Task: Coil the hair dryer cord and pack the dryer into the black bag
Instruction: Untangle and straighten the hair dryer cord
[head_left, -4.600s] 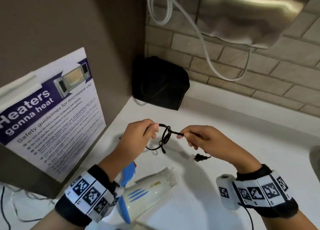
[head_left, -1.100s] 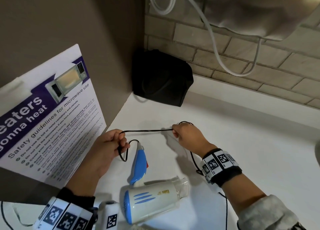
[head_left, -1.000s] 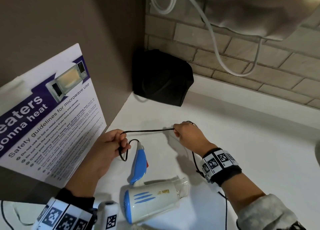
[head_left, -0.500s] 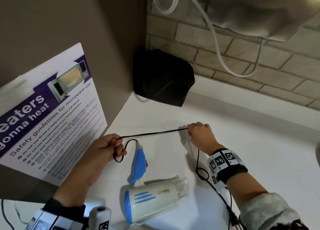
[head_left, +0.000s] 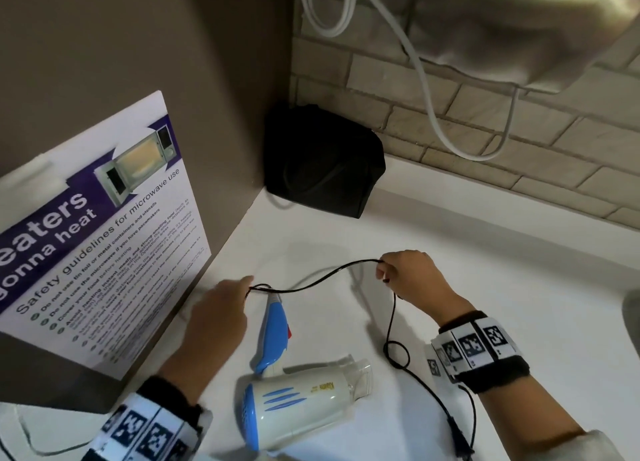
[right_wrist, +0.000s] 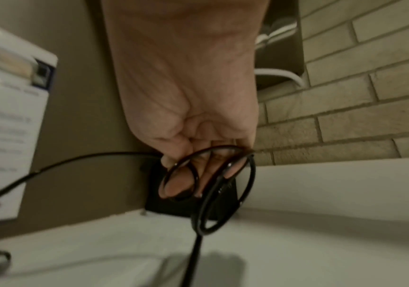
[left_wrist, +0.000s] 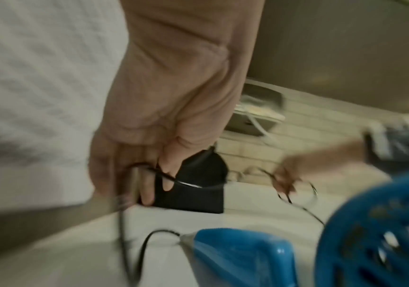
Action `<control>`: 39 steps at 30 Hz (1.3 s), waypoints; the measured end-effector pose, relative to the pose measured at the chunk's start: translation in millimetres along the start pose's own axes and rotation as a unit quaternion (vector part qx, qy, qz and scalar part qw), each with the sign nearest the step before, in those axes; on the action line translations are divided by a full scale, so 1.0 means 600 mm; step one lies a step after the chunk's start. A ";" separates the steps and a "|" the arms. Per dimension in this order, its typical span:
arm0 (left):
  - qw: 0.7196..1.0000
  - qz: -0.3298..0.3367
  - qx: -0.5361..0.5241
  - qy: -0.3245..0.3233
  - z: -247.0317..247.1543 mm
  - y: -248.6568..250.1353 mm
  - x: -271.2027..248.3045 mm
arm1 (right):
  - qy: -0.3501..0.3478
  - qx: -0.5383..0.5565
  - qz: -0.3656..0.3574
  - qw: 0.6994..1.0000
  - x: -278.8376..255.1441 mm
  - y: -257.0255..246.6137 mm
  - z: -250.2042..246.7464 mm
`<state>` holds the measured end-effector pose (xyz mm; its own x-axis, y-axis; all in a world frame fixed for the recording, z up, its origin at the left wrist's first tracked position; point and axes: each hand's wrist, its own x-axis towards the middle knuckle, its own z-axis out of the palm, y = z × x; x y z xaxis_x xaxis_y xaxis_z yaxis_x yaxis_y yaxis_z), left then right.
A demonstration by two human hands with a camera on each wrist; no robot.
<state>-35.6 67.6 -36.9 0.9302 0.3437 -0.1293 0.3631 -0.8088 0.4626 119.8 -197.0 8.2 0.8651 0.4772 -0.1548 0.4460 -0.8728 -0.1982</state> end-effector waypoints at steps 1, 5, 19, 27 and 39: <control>0.996 0.043 0.077 0.023 0.001 0.018 -0.001 | 0.003 0.008 -0.007 1.000 -0.009 -0.009 -0.011; 0.973 0.204 0.093 0.059 -0.006 0.121 -0.005 | -0.008 -0.004 -0.038 0.999 -0.038 -0.055 -0.048; 0.966 0.167 -0.192 0.036 -0.045 0.184 -0.005 | -0.036 0.361 -0.039 0.931 -0.075 -0.054 -0.088; 0.958 0.133 -0.244 0.069 -0.053 0.170 -0.005 | -0.108 0.429 -0.076 0.894 -0.088 -0.076 -0.067; 0.925 0.071 -0.356 0.110 -0.081 0.115 0.006 | -0.074 0.218 -0.018 0.973 -0.056 -0.009 -0.012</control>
<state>-9.8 36.2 37.0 0.9038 0.4103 0.1215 0.0382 -0.3602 0.9321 90.0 -209.3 21.5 0.7935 0.5449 -0.2708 0.3081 -0.7436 -0.5934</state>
